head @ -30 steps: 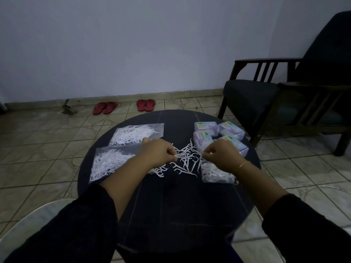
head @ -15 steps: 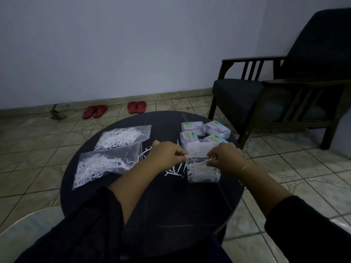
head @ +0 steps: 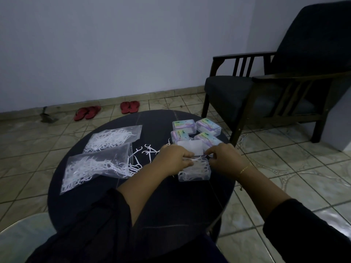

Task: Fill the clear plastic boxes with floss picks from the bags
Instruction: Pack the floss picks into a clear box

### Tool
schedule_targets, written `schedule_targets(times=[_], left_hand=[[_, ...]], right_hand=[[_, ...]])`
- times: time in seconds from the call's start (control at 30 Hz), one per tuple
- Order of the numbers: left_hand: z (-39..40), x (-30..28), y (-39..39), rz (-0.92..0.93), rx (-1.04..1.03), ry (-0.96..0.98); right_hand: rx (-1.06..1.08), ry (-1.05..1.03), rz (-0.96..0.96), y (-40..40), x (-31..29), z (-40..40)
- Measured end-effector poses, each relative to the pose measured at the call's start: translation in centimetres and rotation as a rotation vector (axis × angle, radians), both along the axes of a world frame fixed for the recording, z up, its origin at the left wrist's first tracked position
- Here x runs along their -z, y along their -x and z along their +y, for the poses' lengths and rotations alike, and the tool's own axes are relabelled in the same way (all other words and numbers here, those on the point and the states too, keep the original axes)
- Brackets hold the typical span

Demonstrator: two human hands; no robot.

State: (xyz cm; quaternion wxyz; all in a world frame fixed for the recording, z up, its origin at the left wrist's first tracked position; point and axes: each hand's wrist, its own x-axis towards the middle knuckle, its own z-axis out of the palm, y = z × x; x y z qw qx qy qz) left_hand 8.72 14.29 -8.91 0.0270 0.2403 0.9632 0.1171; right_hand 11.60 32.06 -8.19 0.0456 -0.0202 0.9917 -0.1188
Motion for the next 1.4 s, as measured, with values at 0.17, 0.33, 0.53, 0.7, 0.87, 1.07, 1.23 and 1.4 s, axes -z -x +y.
schedule_targets(times=[0.17,0.33,0.53,0.7,0.87,1.07,1.23,1.4], left_hand=[[-1.6,0.6,-0.1,0.022,0.012,-0.058],[-1.3,1.3,-0.4,-0.023,0.064,-0.116],[-1.9,1.6,-0.7,0.050,0.079,-0.128],[-2.5,2.1,-0.9,0.061,0.076,-0.131],[-2.9,2.3,-1.4,0.099,0.041,-0.228],[-3.2,3.4,-1.9,0.111,-0.004,-0.262],[-2.9,2.9,-2.2,0.120,0.005,-0.265],[-4.7,1.7,-2.2,0.142,-0.050,-0.262]], right_hand=[[-0.060,-0.055,-0.005,-0.3,0.2,-0.6],[-0.069,-0.045,0.006,-0.5,-0.1,-1.2],[-0.105,-0.163,-0.005,-0.5,0.0,-1.5],[-0.114,-0.132,0.030,-0.9,-0.5,-1.3],[-0.072,-0.066,0.063,-0.8,-0.6,-0.7],[-0.055,-0.070,0.043,-0.9,-0.5,-0.6],[-0.044,-0.016,0.080,-0.7,-0.2,-0.9],[-0.055,-0.003,0.151,-0.9,-0.5,-1.2]])
